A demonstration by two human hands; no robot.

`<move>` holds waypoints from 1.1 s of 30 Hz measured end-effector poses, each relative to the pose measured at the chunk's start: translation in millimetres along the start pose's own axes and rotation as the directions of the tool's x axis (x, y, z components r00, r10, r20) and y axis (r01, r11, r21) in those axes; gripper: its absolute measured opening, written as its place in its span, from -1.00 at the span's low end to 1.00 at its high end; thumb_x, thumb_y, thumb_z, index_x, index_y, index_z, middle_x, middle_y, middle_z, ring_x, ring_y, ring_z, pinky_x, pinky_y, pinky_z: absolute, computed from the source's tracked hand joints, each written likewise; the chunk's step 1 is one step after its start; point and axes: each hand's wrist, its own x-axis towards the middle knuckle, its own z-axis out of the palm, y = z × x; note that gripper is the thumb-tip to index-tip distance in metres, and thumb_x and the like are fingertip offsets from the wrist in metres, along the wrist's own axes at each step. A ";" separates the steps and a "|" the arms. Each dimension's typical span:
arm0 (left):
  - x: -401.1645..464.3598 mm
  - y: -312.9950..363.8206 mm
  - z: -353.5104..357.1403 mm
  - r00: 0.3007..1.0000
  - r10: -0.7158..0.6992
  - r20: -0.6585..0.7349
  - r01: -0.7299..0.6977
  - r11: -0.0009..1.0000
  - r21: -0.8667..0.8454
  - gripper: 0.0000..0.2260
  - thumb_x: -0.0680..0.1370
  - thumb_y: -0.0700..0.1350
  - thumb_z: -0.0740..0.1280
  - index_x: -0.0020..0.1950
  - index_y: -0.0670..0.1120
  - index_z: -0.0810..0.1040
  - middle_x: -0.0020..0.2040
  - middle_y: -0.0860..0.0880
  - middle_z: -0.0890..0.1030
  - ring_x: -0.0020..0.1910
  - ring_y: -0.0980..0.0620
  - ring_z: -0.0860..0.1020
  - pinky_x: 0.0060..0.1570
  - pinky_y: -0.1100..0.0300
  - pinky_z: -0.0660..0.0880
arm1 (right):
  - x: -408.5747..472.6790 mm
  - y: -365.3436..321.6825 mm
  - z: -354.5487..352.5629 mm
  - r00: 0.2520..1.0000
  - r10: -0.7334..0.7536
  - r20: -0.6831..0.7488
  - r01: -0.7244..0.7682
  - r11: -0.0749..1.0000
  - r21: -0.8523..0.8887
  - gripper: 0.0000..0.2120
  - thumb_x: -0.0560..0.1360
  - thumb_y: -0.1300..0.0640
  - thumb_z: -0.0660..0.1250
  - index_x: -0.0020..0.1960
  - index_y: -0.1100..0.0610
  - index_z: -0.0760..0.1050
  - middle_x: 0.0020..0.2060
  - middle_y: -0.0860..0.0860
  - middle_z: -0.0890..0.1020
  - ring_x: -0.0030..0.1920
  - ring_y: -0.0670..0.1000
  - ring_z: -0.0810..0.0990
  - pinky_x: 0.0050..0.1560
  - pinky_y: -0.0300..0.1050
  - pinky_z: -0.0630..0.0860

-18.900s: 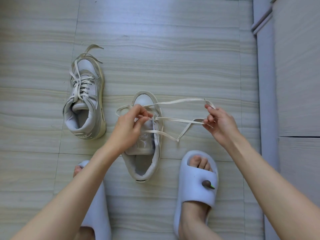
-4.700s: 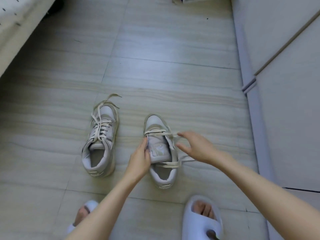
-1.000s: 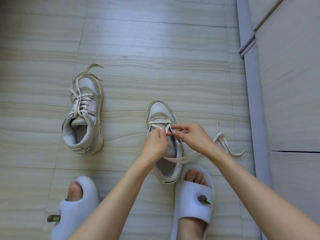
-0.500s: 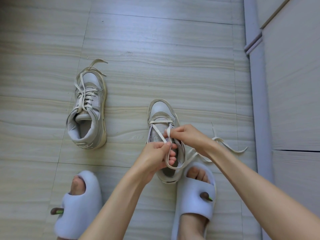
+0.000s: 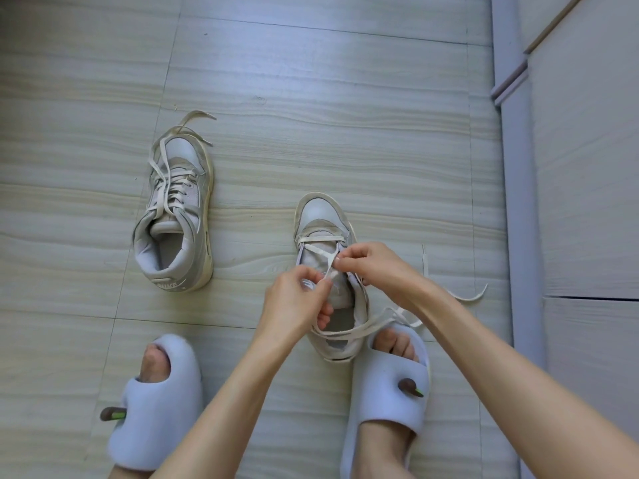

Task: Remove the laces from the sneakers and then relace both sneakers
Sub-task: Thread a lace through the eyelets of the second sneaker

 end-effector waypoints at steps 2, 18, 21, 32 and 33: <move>2.0 1.9 -3.9 1.000 -0.029 0.008 0.029 0.997 -0.067 -0.85 0.50 -0.14 0.34 -0.27 -0.11 0.58 -0.40 -0.08 0.65 -0.41 -0.07 0.61 -0.22 0.03 0.62 | 0.0 0.0 -1.5 1.000 -0.003 -0.004 0.003 0.999 0.034 -0.87 0.49 0.16 0.35 -0.24 0.06 0.54 -0.34 -0.07 0.51 -0.33 -0.08 0.33 -0.36 -0.27 0.27; 25.6 20.2 -65.7 0.955 -0.002 0.296 0.221 0.672 -0.707 -0.65 0.53 -0.04 0.21 -0.48 -0.03 0.42 -0.57 0.04 0.33 -0.44 0.04 0.51 -0.06 0.10 0.52 | -9.5 15.1 -45.3 0.987 0.149 0.055 -0.132 0.581 0.803 -0.66 0.55 0.15 0.20 -0.39 0.15 0.45 -0.58 0.03 0.51 -0.40 0.04 0.64 -0.07 -0.09 0.60; 30.1 30.0 -89.4 0.971 0.140 0.196 0.064 0.635 -0.770 -0.69 0.45 0.01 0.24 -0.50 -0.01 0.44 -0.56 0.04 0.35 -0.49 0.07 0.44 -0.17 0.20 0.58 | -15.3 17.7 -59.3 0.998 0.056 0.005 -0.037 0.584 0.811 -0.65 0.49 0.12 0.25 -0.45 0.13 0.54 -0.45 0.04 0.56 -0.30 0.03 0.62 0.01 -0.05 0.61; 52.2 6.0 -118.1 0.983 -0.009 -0.182 0.021 0.998 0.067 -0.69 0.54 -0.13 0.25 -0.41 -0.12 0.38 -0.64 0.06 0.26 -0.68 0.13 0.17 -0.64 0.40 0.13 | -25.4 51.0 -119.5 0.885 0.097 -0.456 -0.123 0.992 -0.028 -0.72 0.52 -0.02 0.30 -0.29 0.10 0.53 -0.59 -0.07 0.33 -0.58 -0.07 0.27 -0.48 -0.23 0.29; 53.1 0.7 -120.4 0.971 -0.007 -0.238 0.025 0.997 0.075 -0.69 0.53 -0.11 0.27 -0.41 -0.11 0.40 -0.65 0.07 0.25 -0.68 0.12 0.16 -0.62 0.40 0.13 | -24.0 60.8 -121.4 0.859 0.084 -0.504 -0.258 0.923 -0.287 -0.74 0.50 -0.03 0.33 -0.30 0.08 0.58 -0.56 -0.03 0.39 -0.53 -0.03 0.32 -0.43 -0.19 0.30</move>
